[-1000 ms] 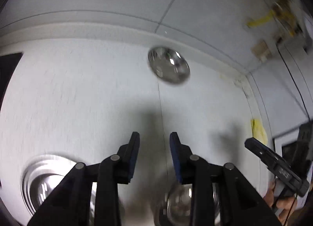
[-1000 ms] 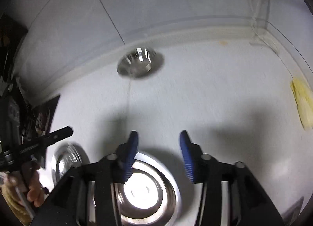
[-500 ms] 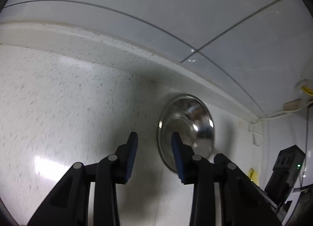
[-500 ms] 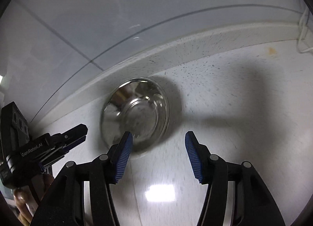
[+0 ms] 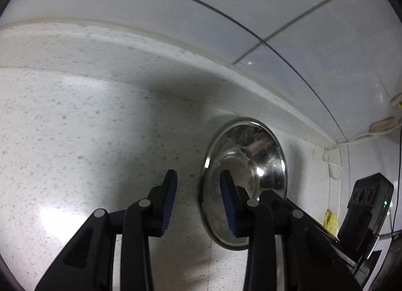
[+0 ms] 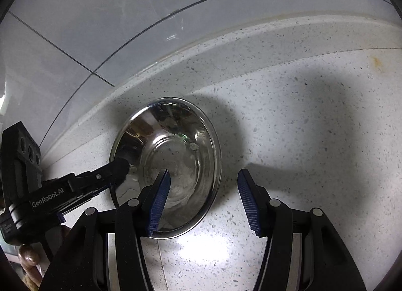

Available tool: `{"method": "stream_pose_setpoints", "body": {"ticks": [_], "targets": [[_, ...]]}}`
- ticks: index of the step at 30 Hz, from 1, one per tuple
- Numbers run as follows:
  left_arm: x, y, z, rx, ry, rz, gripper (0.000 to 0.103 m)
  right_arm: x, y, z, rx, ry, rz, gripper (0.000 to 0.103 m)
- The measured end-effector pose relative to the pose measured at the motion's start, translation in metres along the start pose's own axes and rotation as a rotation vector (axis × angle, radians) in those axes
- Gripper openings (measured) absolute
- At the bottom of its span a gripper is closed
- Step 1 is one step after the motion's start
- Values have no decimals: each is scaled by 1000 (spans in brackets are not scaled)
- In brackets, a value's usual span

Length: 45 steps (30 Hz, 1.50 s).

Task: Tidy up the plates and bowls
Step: 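Grip the rim of the other small steel bowl with both tools, then carry the small bowl with both tools into the nested bowls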

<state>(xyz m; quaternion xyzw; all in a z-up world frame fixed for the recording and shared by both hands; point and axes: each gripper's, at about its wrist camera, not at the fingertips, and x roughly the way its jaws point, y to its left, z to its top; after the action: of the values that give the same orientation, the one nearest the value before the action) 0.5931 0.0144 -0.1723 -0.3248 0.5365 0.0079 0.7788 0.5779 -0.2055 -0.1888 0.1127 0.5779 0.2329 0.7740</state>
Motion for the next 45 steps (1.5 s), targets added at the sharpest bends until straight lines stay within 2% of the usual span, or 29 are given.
{"method": "stream_pose_setpoints", "body": {"ticks": [1,4,5,6,7,10,13,18,22,27,29,31,36,38,41,45], "targets": [[-2,2,0,-6,-1,-3,34,0,0,0,1,-5,-5,47],[0,6,1,-59,8,-42,29,1,0,0,-5,1,-22,22],[0,7,1,-60,18,-44,24,0,-2,3,-3,1,-25,15],[-1,7,0,-55,22,-43,9,-1,-2,3,-6,-4,-31,13],[-4,4,-1,-46,10,-34,6,-2,-1,3,-13,-9,-36,10],[-23,0,-6,-42,-16,-41,6,-13,3,1,-17,-31,-38,10],[-62,-5,-13,-31,-57,-49,5,-35,12,-5,-28,-72,-15,10],[-140,-30,-45,-4,-129,-104,5,-109,38,-31,-80,-173,37,10],[-204,-50,-98,55,-158,-148,5,-175,52,-74,-129,-231,40,11],[-243,-63,-184,117,-99,-204,5,-246,47,-151,-168,-273,37,11],[-245,-60,-219,147,-52,-193,5,-260,36,-185,-154,-261,38,11],[-232,-54,-253,168,3,-178,7,-263,24,-220,-150,-233,32,11],[-168,-29,-303,171,147,-77,7,-228,-15,-279,-101,-120,7,11],[-144,-20,-313,153,195,-37,8,-206,-31,-291,-63,-65,-4,11],[-126,-17,-318,142,199,-2,8,-182,-47,-297,-15,-13,0,11],[-111,-26,-319,142,190,16,8,-169,-55,-290,5,0,20,11]]}}
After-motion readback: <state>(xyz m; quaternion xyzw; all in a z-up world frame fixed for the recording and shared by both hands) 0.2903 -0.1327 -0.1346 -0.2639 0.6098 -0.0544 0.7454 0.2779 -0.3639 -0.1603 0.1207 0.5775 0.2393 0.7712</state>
